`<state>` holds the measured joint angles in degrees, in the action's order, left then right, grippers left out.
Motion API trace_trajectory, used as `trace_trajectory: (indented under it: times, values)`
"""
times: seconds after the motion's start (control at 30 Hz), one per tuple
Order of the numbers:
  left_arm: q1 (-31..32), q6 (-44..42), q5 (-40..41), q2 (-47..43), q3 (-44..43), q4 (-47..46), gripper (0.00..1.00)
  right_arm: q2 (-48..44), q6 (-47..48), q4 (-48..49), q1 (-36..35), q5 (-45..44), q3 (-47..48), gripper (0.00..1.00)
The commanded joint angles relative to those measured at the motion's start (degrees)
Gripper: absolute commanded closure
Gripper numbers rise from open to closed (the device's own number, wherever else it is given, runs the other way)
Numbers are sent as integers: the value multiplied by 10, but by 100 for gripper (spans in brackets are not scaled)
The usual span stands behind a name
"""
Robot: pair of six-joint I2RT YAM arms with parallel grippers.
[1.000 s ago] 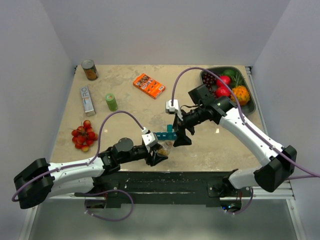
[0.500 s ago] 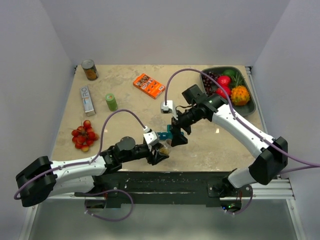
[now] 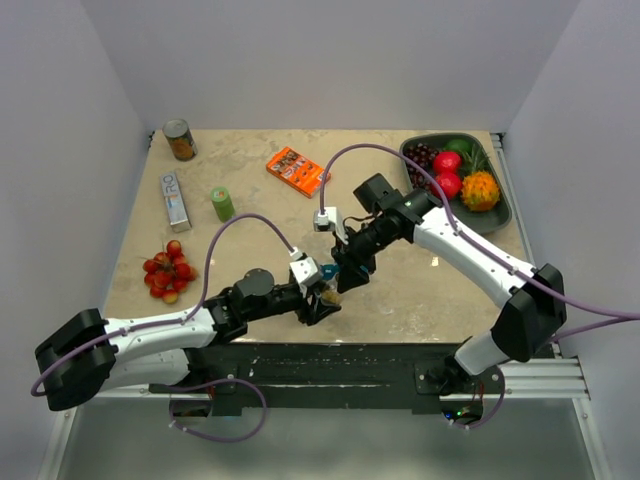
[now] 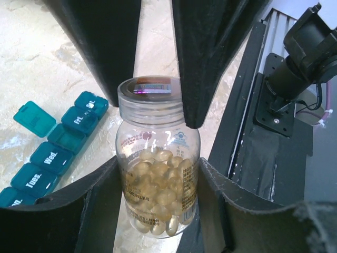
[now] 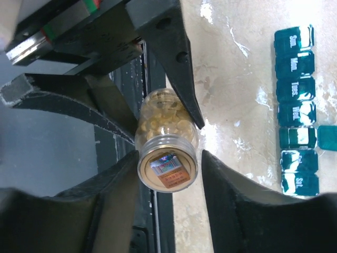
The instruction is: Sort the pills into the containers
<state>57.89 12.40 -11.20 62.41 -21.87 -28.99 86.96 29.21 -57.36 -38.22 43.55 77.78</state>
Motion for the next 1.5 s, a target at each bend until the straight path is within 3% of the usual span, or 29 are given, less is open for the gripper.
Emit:
trace_trajectory:
  times: [0.0,0.07,0.23,0.4,0.5,0.63,0.7,0.77,0.8,0.83,0.93,0.97,1.1,1.3,1.47]
  values:
    - [-1,-13,1,-2,-24,-35,100,7,12,-10,-4,22,23,63]
    - [-2,-18,0,-4,-22,-32,100,7,25,-17,-5,25,25,81]
    - [-13,-26,-56,-12,-12,-28,100,1,118,-63,-19,39,30,97]
    - [-30,-26,-164,-12,-8,-23,100,-52,318,-93,-39,63,14,99]
    - [-35,-20,-224,-11,-11,-29,100,-79,386,-87,-47,59,4,98]
    - [-40,-2,-272,4,-10,-56,100,-67,401,-90,-62,44,5,98]
    - [-41,0,-263,10,-11,-60,100,-70,380,-79,-62,41,-3,91]
    - [-43,0,-255,13,-13,-60,100,-75,355,-57,-62,27,-11,77]
    - [-43,-1,-246,12,-13,-59,100,-80,322,-50,-63,20,-11,69]
    - [-43,-1,-240,12,-13,-56,100,-83,303,-36,-61,15,-10,53]
    - [-43,-8,-206,10,-16,-34,100,-98,223,-8,-56,-13,6,27]
    - [-43,-9,-197,9,-16,-28,100,-101,210,-7,-51,-13,12,23]
    - [-43,-9,-156,7,-12,-11,100,-103,121,0,-27,12,41,14]
    - [-43,5,-117,-3,-5,-21,100,-91,3,51,-20,10,13,14]
    - [-43,10,-106,-3,-5,-32,100,-60,-21,60,-22,-14,-18,15]
